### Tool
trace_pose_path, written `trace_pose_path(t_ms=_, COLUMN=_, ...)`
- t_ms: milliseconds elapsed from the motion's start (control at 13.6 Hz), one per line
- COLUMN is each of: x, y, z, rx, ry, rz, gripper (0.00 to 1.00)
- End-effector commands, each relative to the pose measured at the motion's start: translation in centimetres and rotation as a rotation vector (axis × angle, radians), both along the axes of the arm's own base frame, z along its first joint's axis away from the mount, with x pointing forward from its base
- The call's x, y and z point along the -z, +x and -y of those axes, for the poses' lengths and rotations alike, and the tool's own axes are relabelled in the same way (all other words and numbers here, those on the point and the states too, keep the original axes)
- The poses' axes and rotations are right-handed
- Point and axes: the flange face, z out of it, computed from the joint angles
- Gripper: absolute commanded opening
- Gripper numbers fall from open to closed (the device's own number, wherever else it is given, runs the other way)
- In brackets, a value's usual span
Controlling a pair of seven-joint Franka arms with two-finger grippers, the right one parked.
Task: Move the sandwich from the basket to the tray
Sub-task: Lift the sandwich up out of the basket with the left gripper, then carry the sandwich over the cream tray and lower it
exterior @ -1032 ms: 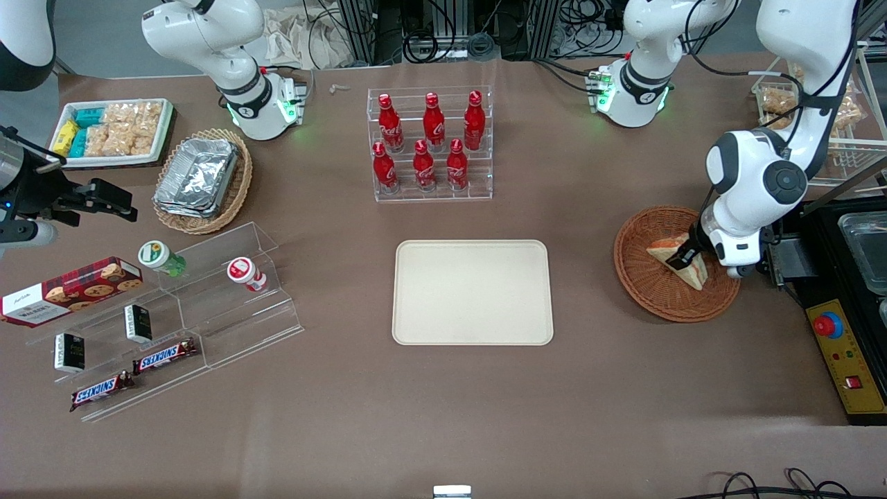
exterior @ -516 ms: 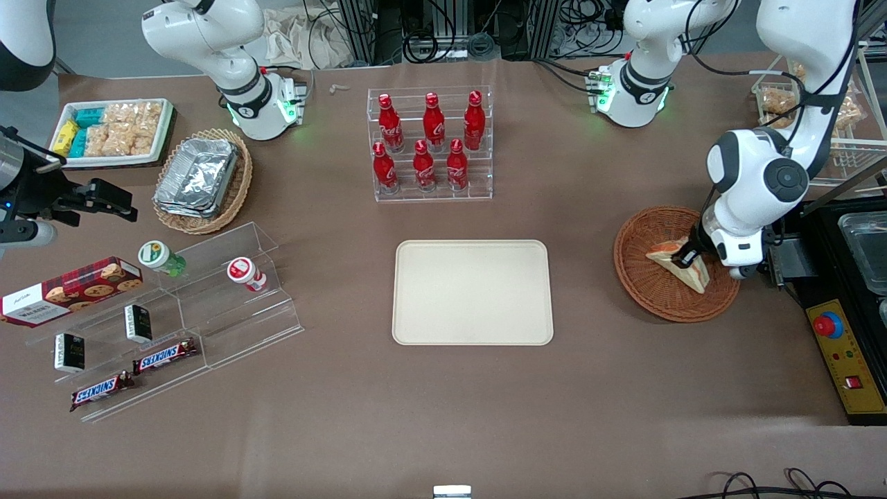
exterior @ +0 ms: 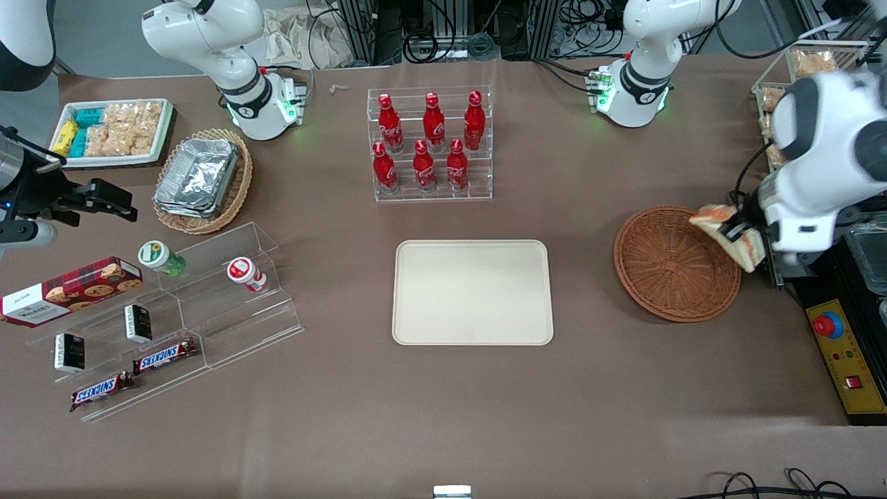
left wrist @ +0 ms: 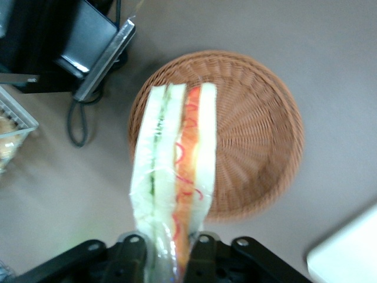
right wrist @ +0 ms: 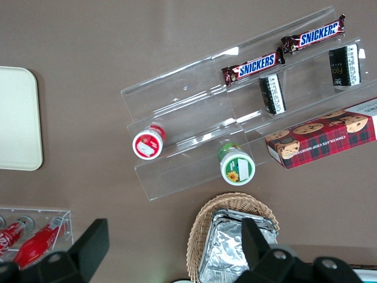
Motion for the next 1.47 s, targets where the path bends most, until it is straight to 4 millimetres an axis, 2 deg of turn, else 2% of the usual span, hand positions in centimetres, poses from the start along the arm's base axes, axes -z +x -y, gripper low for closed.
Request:
trace_pose_path(t_ms=0, x=-8.9, y=0.3, z=2.8, rx=0.179, ry=-0.091, rz=-0.017, gripper=0.00)
trace_pose_path(t_ms=74, x=-11.0, y=0.3, z=4.7, rx=0.271, ry=-0.111, rz=0.003, gripper=0.00)
trace_pose_path(t_ms=147, x=-11.5, y=0.0, z=7.9, rx=0.327, ry=-0.144, rz=0.013, gripper=0.00)
trace_pose_path(t_ms=295, x=-10.8, y=-0.5, z=12.4, rx=0.380, ry=-0.225, rz=0.021, gripper=0.00)
trace_pose_path(t_ms=368, x=-9.3, y=-0.8, z=15.5, rx=0.440, ry=-0.232, rz=0.020, gripper=0.00)
trace_pose_path(t_ms=442, x=-7.0, y=-1.1, z=18.7, rx=0.496, ry=-0.232, rz=0.014, gripper=0.00)
trace_pose_path(t_ms=516, x=-4.3, y=-1.0, z=20.8, rx=0.520, ry=-0.243, rz=0.040, gripper=0.00)
trace_pose_path(t_ms=737, x=4.9, y=-1.0, z=25.6, rx=0.547, ry=-0.272, rz=0.141, gripper=0.00)
trace_pose_path(t_ms=884, x=11.7, y=-0.1, z=28.3, rx=0.649, ry=-0.230, rz=0.133, gripper=0.00)
trace_pose_path(t_ms=958, x=14.8, y=0.2, z=29.9, rx=0.640, ry=-0.210, rz=0.131, gripper=0.00)
trace_pose_path(t_ms=1105, x=20.7, y=1.1, z=30.8, rx=0.630, ry=-0.148, rz=0.167, gripper=0.00)
trace_pose_path(t_ms=1179, x=23.0, y=1.4, z=31.4, rx=0.625, ry=-0.128, rz=0.184, gripper=0.00)
trace_pose_path(t_ms=1253, x=24.6, y=1.4, z=32.2, rx=0.629, ry=-0.112, rz=0.188, gripper=0.00)
trace_pose_path(t_ms=1400, x=26.5, y=2.0, z=32.7, rx=0.629, ry=-0.106, rz=0.188, gripper=0.00)
